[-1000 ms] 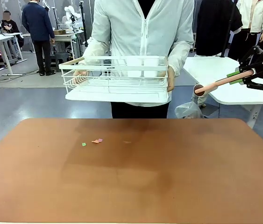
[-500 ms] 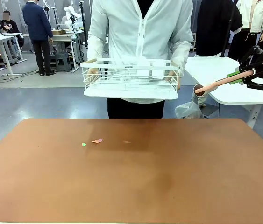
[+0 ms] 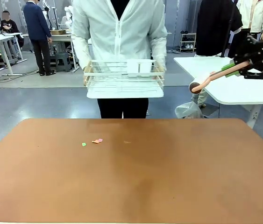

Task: Clean the table.
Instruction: Clean the table with the Lint Roller when the human lifts the Dish drying rack.

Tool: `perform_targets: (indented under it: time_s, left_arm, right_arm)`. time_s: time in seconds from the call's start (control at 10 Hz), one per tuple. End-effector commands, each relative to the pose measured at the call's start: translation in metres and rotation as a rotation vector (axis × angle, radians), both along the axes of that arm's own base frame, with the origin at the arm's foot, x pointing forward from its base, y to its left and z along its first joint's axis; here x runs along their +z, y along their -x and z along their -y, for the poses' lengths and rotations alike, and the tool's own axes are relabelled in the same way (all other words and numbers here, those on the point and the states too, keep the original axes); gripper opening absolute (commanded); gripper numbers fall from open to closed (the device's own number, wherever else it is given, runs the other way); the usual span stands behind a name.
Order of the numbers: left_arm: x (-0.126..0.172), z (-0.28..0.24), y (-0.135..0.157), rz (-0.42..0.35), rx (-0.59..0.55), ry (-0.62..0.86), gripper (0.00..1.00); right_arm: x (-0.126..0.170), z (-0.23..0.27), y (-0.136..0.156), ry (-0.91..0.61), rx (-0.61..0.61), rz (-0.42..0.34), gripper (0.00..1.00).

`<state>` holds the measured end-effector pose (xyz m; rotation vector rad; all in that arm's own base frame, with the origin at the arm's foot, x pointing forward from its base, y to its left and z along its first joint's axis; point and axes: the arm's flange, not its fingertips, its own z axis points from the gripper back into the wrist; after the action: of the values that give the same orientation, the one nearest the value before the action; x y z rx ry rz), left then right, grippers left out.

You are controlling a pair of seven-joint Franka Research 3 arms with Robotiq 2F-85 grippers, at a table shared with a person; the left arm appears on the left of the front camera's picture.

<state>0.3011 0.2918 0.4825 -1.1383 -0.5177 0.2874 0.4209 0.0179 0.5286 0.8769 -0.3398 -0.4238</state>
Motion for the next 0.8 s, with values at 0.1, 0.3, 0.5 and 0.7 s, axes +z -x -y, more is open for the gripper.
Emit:
perform_targets:
  time_s: [0.1,0.3,0.5,0.7]
  left_arm:
    - [0.001,-0.002,0.002,0.012,0.002,0.007,1.00]
    - [0.001,-0.002,0.002,0.012,0.002,0.007,1.00]
    - [0.001,-0.002,0.002,0.012,0.002,0.007,1.00]
    - [0.001,-0.002,0.002,0.012,0.002,0.007,1.00]
  right_arm:
    - [-0.022,-0.030,-0.068,-0.090,0.389,-0.005,0.21]
    - [-0.046,-0.064,-0.089,-0.032,0.470,0.050,0.21]
    - [-0.053,-0.068,-0.091,-0.047,0.480,0.030,0.21]
    - [-0.064,-0.073,-0.093,-0.032,0.485,0.008,0.21]
